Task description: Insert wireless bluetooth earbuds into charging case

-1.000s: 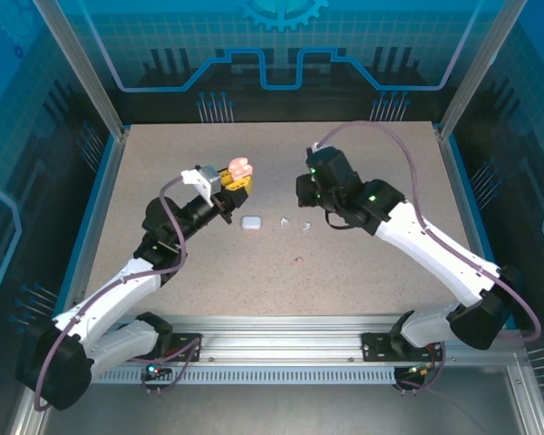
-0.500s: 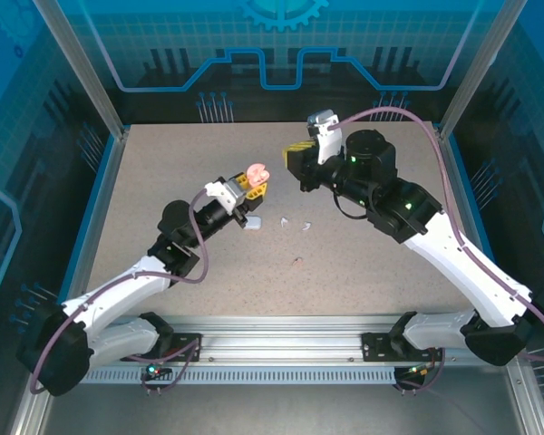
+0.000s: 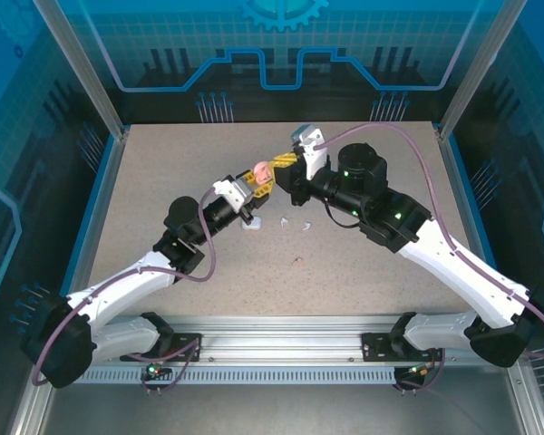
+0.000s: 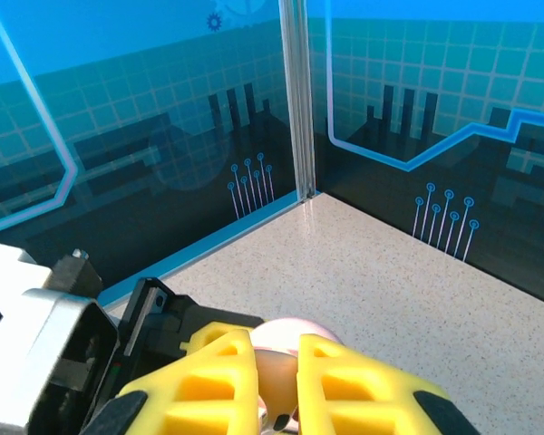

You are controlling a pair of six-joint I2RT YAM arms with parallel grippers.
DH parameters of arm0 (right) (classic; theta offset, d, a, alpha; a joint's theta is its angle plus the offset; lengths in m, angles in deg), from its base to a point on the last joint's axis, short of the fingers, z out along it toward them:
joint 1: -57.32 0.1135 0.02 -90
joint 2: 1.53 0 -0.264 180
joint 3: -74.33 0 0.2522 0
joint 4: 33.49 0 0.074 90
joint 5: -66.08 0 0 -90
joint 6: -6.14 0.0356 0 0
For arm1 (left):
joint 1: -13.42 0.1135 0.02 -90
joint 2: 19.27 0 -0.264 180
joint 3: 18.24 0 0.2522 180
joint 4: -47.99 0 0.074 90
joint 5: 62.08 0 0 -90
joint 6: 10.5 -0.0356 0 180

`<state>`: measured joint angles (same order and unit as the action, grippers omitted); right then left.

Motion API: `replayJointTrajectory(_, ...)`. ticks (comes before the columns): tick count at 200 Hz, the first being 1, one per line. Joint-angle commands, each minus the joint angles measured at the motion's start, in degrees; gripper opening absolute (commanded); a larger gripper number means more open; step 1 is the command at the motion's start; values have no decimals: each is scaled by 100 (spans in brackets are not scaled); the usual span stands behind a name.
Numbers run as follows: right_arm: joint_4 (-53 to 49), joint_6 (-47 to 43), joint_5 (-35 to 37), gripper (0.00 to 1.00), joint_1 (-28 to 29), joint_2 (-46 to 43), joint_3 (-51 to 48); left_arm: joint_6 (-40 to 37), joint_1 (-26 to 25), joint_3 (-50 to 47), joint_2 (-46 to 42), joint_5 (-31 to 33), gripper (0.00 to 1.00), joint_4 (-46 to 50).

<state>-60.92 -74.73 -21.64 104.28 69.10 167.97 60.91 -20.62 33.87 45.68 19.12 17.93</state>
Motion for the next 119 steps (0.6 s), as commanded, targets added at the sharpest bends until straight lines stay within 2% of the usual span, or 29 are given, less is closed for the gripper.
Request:
replayJointTrajectory(1,330,-60,-69,13,77,33,-85,-112,-54,220,12,50,0,-45)
replayJointTrajectory(119,365,-29,117,11,95,350,-181,-76,-81,249,-18,71,0,69)
